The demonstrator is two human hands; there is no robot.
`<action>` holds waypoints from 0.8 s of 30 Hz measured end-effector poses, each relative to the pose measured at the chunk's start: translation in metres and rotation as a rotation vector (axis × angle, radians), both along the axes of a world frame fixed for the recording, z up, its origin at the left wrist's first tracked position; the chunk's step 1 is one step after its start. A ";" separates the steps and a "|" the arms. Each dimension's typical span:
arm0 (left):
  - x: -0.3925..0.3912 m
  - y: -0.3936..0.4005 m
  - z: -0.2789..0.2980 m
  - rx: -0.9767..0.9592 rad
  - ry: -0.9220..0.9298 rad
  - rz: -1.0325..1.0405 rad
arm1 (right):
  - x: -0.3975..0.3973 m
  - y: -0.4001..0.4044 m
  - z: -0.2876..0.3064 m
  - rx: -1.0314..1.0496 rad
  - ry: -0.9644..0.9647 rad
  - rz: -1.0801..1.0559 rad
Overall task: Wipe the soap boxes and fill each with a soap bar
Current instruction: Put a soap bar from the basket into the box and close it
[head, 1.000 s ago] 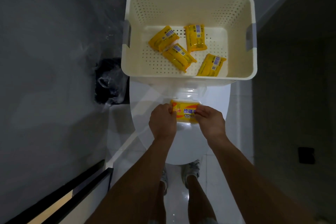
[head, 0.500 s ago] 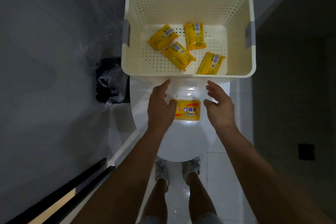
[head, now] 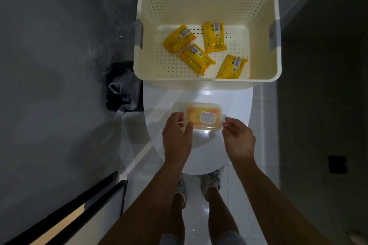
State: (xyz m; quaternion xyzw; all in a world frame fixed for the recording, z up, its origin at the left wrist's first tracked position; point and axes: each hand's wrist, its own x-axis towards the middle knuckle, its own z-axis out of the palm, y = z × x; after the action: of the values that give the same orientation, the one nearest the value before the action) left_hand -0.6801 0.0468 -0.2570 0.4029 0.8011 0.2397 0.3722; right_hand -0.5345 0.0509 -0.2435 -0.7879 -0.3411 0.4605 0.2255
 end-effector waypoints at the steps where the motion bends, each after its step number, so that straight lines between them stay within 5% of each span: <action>1: -0.001 0.000 -0.003 -0.010 0.021 -0.013 | 0.000 0.001 -0.001 -0.030 -0.014 0.027; 9: -0.006 0.006 -0.019 -0.112 0.084 -0.097 | -0.001 0.014 -0.012 -0.119 -0.009 0.147; 15: -0.008 -0.001 -0.007 -0.079 -0.045 -0.046 | -0.002 0.003 -0.006 -0.081 0.030 0.055; 24: 0.003 -0.007 0.079 0.077 -0.171 0.049 | 0.002 -0.008 0.072 0.093 0.074 -0.121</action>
State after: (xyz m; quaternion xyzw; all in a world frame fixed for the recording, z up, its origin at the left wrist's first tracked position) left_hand -0.6773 0.0395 -0.1778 0.3754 0.7660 0.3130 0.4175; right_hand -0.5321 0.0424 -0.1719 -0.7782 -0.3052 0.4583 0.3019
